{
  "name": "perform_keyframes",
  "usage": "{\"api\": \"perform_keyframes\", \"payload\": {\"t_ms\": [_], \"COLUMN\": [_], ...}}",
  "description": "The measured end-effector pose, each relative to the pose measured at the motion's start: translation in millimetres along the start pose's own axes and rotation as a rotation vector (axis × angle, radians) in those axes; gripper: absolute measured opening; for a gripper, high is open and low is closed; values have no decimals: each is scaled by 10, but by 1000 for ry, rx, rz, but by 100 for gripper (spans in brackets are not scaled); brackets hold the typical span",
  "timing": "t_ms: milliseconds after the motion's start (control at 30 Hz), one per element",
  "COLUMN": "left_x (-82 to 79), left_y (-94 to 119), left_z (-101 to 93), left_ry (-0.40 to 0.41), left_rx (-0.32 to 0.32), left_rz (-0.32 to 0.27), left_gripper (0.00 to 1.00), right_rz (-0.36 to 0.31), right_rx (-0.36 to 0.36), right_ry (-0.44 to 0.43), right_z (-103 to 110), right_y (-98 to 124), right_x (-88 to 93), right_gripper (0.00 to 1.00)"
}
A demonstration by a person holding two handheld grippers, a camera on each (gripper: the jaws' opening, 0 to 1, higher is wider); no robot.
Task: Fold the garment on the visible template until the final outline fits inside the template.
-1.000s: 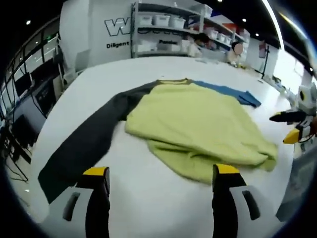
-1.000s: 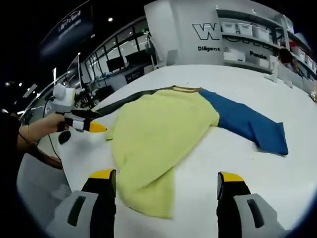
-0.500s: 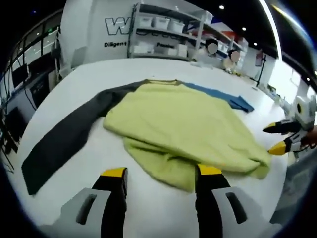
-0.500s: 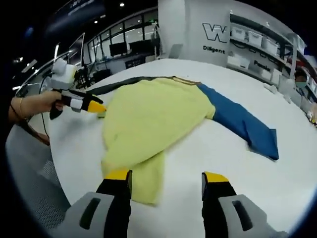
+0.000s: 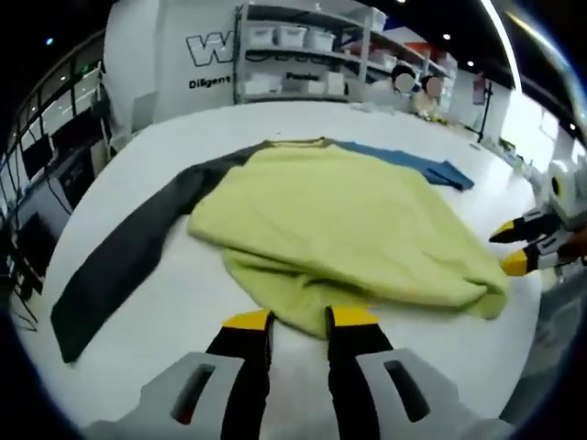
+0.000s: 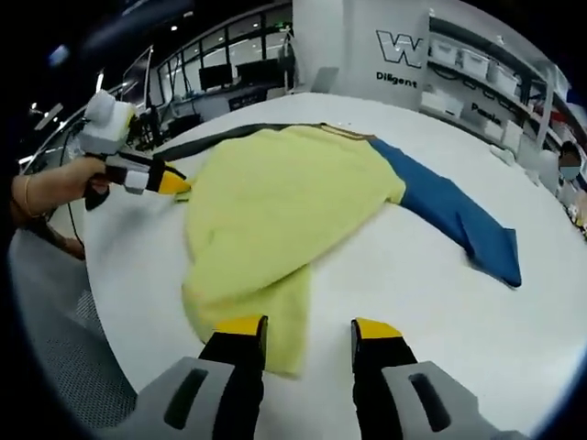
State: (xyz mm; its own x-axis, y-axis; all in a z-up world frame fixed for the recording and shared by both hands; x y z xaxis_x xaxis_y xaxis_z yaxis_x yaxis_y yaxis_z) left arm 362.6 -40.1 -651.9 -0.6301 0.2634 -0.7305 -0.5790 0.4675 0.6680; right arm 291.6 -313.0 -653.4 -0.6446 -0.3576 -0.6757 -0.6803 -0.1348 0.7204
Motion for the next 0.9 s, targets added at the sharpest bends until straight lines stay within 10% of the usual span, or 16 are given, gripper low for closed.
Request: {"api": "perform_keyframes", "payload": {"t_ms": [567,900], "left_x": [17,-19], "left_y": [6,218], "left_z": [4,76], "left_ry": [73,72], "left_rx": [35,49], "left_rz": [-3,-14], "left_gripper": [1,1], "right_rz": [45,22], "right_rx": [9,26], "right_ry": [63,26], "right_z": [80,-42], "right_y": [18,116], "right_x": [80,-25], "right_gripper": [0,0]}}
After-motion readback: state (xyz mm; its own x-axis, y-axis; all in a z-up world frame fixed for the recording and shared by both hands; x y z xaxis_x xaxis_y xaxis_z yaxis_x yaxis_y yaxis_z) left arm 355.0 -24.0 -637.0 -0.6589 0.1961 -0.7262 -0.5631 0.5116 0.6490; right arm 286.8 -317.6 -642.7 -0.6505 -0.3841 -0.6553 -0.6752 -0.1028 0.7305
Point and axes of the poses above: the point that each gripper's makers call its tool centre point, and the gripper's own axes: y roughly backward along the fingers, z roughly to its left, x roughly out of its underside, the point moved 3 cm from there along y, roughly backward along the fingers, and after that the axes turned 13 degrees about x, right-handed, at the moved point
